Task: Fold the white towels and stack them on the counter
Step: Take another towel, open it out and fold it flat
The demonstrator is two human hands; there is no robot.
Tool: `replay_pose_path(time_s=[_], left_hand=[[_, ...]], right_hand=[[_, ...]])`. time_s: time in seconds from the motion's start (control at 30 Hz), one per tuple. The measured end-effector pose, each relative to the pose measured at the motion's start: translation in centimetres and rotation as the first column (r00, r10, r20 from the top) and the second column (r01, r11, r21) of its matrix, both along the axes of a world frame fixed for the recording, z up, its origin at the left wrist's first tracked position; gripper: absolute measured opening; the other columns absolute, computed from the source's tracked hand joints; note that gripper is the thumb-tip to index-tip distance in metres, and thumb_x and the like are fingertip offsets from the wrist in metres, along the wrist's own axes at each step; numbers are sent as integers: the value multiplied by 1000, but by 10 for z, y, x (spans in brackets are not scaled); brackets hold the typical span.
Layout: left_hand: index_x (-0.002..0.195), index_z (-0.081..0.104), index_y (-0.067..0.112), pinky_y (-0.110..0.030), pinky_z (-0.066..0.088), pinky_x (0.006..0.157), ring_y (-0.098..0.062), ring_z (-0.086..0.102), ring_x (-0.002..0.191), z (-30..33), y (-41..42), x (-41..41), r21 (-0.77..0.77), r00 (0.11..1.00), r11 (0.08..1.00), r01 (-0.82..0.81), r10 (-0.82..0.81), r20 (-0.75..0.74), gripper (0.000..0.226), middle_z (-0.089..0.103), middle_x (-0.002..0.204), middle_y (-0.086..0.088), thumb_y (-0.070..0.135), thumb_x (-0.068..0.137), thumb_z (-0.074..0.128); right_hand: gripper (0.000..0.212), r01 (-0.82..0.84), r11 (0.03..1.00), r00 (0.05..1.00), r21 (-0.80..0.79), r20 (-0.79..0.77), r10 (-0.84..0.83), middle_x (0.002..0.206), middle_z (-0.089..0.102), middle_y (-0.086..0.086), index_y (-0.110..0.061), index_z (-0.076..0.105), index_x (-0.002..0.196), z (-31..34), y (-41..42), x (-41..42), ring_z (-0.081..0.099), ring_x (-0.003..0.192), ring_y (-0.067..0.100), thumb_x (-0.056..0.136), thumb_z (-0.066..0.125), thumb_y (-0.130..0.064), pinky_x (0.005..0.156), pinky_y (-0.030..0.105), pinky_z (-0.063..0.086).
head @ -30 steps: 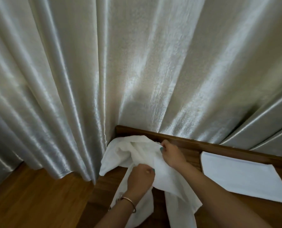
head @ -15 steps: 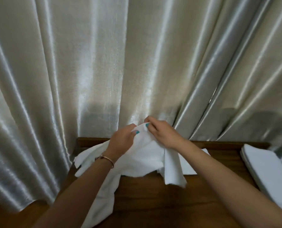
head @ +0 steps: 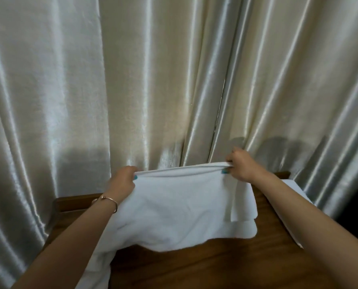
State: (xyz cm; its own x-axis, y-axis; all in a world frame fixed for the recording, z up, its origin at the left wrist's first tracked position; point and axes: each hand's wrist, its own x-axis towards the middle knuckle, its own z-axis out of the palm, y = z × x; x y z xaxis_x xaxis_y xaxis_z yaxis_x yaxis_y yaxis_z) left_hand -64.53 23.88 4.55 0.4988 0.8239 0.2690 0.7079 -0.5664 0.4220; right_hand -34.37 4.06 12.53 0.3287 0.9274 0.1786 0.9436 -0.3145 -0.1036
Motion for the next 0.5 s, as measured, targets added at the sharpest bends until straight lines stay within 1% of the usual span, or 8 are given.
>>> replay_pose_path(time_s=[0.07, 0.1, 0.17, 0.27, 0.33, 0.4, 0.43, 0.5], left_hand=[[92, 64, 9, -28, 38, 68, -35, 60, 95, -4, 4, -1, -32, 999, 999, -15, 14, -33, 23, 62, 91, -12, -5, 79, 52], [89, 62, 10, -28, 37, 67, -35, 60, 93, -6, 6, -2, -46, 999, 998, -33, 31, -33, 20, 60, 87, -10, -4, 79, 52], [86, 60, 10, -29, 36, 68, -35, 59, 91, -10, 9, -4, -60, 997, 995, -82, 82, -5, 15, 60, 89, -13, -2, 83, 52], [86, 62, 6, -30, 37, 68, -38, 59, 88, -14, 17, -7, -65, 992, 990, -125, 127, 27, 9, 64, 93, -19, 4, 87, 54], [79, 60, 6, -33, 41, 65, -37, 59, 79, -11, 22, -11, -83, 987, 985, -152, 157, 46, 17, 65, 87, -21, 15, 92, 54], [65, 53, 8, -34, 40, 59, -34, 56, 67, -7, 25, -17, -83, 983, 981, -175, 178, 35, 38, 61, 73, -17, 34, 92, 56], [60, 49, 9, -33, 37, 56, -32, 54, 62, -4, 26, -19, -68, 986, 984, -165, 167, 19, 42, 57, 66, -14, 36, 91, 57], [58, 46, 9, -32, 34, 56, -33, 55, 63, 1, 28, -22, -46, 991, 991, -129, 127, -35, 36, 56, 64, -16, 22, 88, 61]], right_hand=[[12, 44, 999, 999, -30, 12, -43, 81, 59, 14, -13, 62, 70, -1, -10, 14, 62, 89, 34, 80, 68, -7, 66, 30, 39], [11, 72, 997, 997, -35, 9, -72, 83, 63, 16, -10, 64, 74, -3, -16, 20, 62, 90, 34, 80, 62, -1, 66, 29, 38], [19, 155, 988, 988, -12, 4, -155, 89, 65, 15, -5, 70, 86, -7, -28, 31, 61, 90, 33, 82, 54, 5, 67, 30, 39], [20, 343, 938, 935, 49, 82, -346, 91, 65, 8, -16, 69, 93, -17, -43, 47, 62, 83, 30, 85, 53, -7, 61, 32, 41], [14, 448, 892, 885, 64, 111, -452, 85, 61, 5, -18, 67, 94, -24, -50, 56, 62, 80, 31, 89, 54, -17, 61, 31, 41], [13, 500, 862, 863, 81, 43, -504, 85, 61, 7, -14, 67, 95, -30, -54, 64, 59, 76, 31, 91, 55, -19, 62, 32, 42], [14, 512, 854, 858, 96, -15, -513, 89, 63, 10, -13, 68, 96, -32, -56, 67, 58, 77, 32, 92, 55, -16, 63, 33, 42], [15, 521, 845, 852, 120, -128, -508, 98, 65, 15, -12, 67, 99, -36, -58, 72, 61, 88, 36, 91, 54, -10, 66, 34, 43]])
